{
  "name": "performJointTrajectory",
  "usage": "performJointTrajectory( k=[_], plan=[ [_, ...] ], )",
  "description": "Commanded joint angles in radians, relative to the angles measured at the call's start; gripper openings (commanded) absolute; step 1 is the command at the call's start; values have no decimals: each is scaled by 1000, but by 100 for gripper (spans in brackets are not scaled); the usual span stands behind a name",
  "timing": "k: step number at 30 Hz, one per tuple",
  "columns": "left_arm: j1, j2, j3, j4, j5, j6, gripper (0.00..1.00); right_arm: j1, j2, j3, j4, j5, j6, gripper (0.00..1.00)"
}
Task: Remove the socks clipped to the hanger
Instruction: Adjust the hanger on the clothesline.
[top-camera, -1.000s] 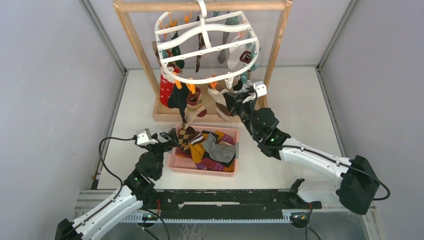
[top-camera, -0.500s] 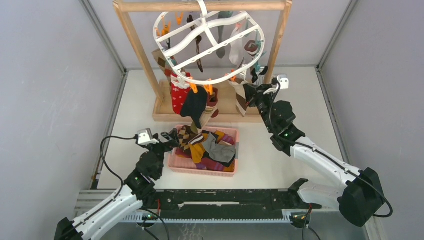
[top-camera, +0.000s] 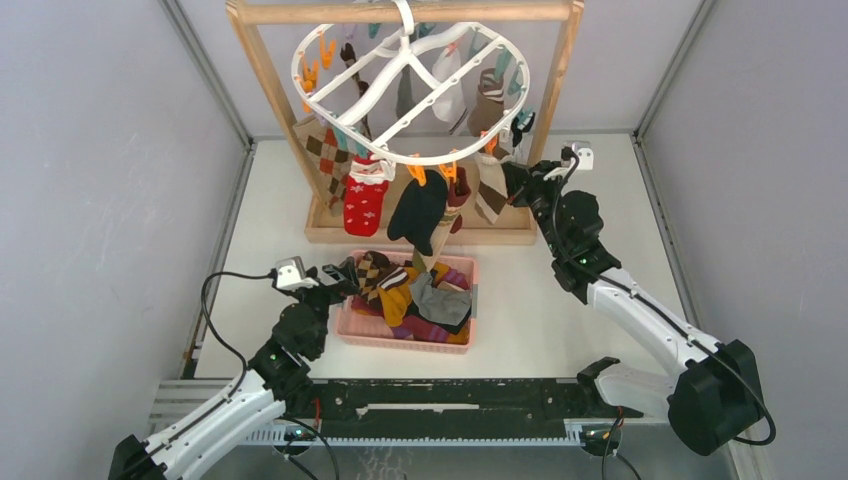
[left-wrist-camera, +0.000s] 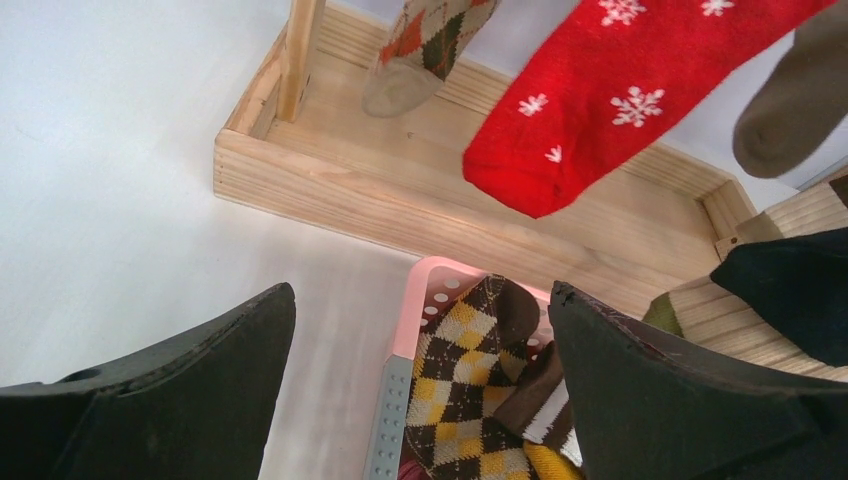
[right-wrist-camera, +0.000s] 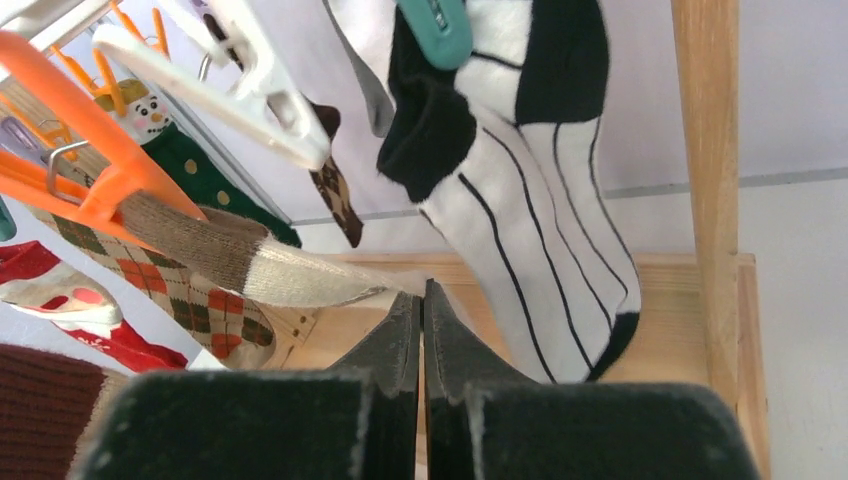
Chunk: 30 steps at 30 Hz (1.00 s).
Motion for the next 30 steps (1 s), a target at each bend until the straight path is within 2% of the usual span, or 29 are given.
performJointTrajectory(
  k=[1,5,11,14,19,23,30],
  plan=[
    [-2,6,21,39,16,16,100,-6,-4,14,6,-46,28,0],
    [-7,8,21,38,16,17,100,-5,-14,13,-20,-60,29,3],
    [-18,12,26,38,16,21,100,-2,-56,-13,-56,-74,22,36],
    [-24,17,29,36,15,21,100,5,-103,-45,-79,-53,15,44],
    [-31,26,30,35,9,22,100,33,-186,-130,-115,-14,6,52],
    [-37,32,35,31,12,19,100,85,-245,-177,-153,15,-14,53],
    [-47,48,41,29,16,21,100,301,-386,-274,-204,136,-65,55]
  ],
)
